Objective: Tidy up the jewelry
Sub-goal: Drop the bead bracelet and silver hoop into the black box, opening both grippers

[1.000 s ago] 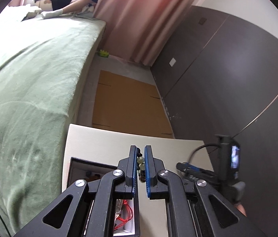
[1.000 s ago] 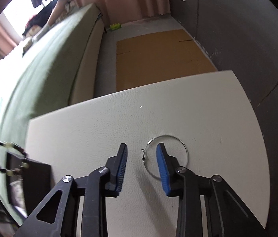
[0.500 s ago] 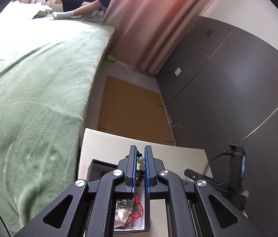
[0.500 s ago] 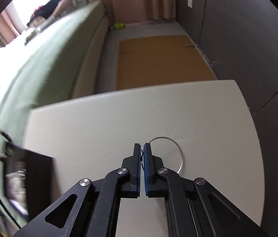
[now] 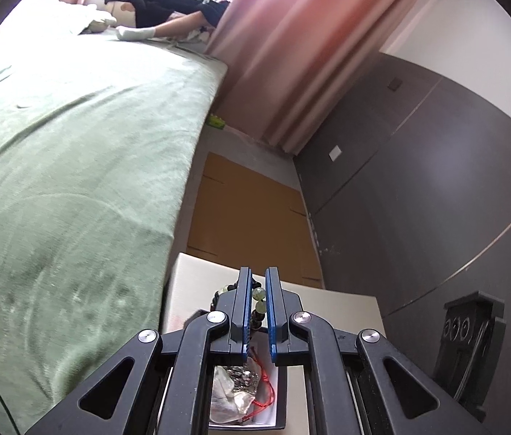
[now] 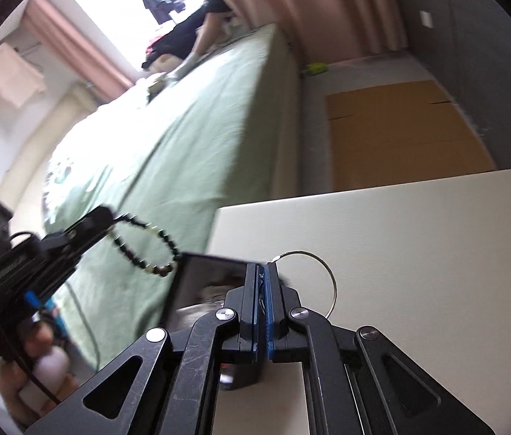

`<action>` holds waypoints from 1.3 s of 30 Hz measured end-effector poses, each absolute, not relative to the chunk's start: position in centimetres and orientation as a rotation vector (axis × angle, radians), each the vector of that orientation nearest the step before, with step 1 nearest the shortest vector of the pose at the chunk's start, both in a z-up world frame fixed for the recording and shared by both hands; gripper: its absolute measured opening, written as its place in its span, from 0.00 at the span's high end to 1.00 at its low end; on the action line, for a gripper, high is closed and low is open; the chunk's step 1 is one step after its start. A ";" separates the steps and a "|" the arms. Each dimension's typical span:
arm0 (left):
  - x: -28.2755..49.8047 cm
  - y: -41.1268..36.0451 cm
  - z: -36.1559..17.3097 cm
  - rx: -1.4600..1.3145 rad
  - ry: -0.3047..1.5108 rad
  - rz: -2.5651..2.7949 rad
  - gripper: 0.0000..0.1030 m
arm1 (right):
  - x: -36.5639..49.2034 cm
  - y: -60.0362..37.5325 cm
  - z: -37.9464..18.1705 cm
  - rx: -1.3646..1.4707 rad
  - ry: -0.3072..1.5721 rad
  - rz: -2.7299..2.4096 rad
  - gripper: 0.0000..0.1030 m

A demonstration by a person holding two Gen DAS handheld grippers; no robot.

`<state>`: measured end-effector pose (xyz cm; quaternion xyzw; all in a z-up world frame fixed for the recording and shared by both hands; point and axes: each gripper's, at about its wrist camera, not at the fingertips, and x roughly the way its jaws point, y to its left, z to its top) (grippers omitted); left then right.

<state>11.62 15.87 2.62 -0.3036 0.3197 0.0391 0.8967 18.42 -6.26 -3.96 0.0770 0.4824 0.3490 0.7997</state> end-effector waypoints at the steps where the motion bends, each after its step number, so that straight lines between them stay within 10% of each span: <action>1: 11.5 16.1 2.7 -0.630 0.659 0.085 0.93 | 18.3 -5.6 -4.0 0.168 1.042 0.773 0.96; 9: 11.1 16.3 2.5 -0.622 0.675 0.078 0.93 | 17.2 -0.8 -5.2 0.098 1.116 0.892 0.93; 12: 11.0 16.4 2.3 -0.612 0.685 0.070 0.93 | 17.2 -1.2 -6.1 0.093 1.153 0.867 0.54; 14: 11.0 16.4 2.0 -0.614 0.698 0.056 0.93 | 17.5 -2.3 -5.9 0.112 1.140 0.830 0.46; 31: 12.7 11.9 -0.2 -0.500 0.892 -0.018 0.91 | 21.7 -12.3 -5.6 0.275 1.118 0.607 0.45; 39: 13.0 12.0 -1.1 -0.520 0.897 0.034 0.55 | 22.1 -14.3 -5.4 0.277 1.111 0.578 0.45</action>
